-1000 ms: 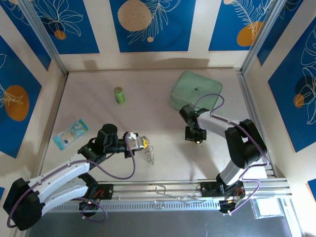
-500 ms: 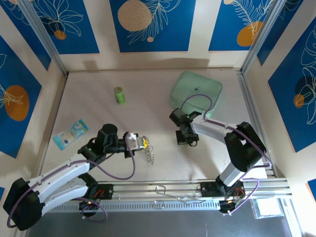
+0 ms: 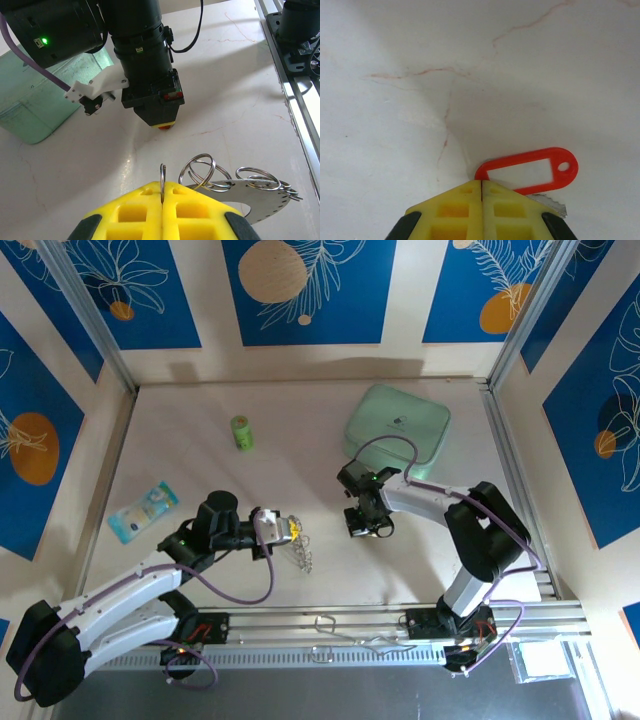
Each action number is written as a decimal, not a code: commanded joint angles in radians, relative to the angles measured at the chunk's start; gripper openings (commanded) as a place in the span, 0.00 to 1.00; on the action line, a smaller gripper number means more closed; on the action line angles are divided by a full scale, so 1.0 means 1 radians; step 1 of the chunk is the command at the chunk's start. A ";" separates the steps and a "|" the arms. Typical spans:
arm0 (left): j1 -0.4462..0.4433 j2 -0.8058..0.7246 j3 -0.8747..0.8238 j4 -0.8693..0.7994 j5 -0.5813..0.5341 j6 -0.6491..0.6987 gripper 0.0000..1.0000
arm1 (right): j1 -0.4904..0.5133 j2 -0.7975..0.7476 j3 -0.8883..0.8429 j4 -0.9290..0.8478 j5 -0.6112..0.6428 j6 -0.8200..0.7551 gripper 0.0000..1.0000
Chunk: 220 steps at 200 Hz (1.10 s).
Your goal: Put the keys on the keyring
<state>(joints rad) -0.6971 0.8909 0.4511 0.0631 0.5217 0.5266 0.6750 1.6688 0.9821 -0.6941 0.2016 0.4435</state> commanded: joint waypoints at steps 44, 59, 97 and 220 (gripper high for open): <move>-0.010 -0.010 -0.006 0.010 0.007 0.023 0.00 | -0.010 0.031 0.026 -0.014 -0.047 -0.009 0.01; -0.010 -0.012 -0.006 0.008 0.008 0.023 0.00 | -0.013 0.028 0.025 -0.018 -0.045 -0.007 0.09; -0.010 -0.011 -0.006 0.008 0.008 0.023 0.00 | -0.014 0.015 0.026 -0.029 -0.045 -0.004 0.19; -0.010 -0.014 -0.006 0.003 0.005 0.027 0.00 | -0.005 -0.027 0.031 -0.069 -0.027 0.032 0.24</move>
<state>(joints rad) -0.6971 0.8909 0.4511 0.0628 0.5217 0.5331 0.6655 1.6756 0.9913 -0.7223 0.1795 0.4564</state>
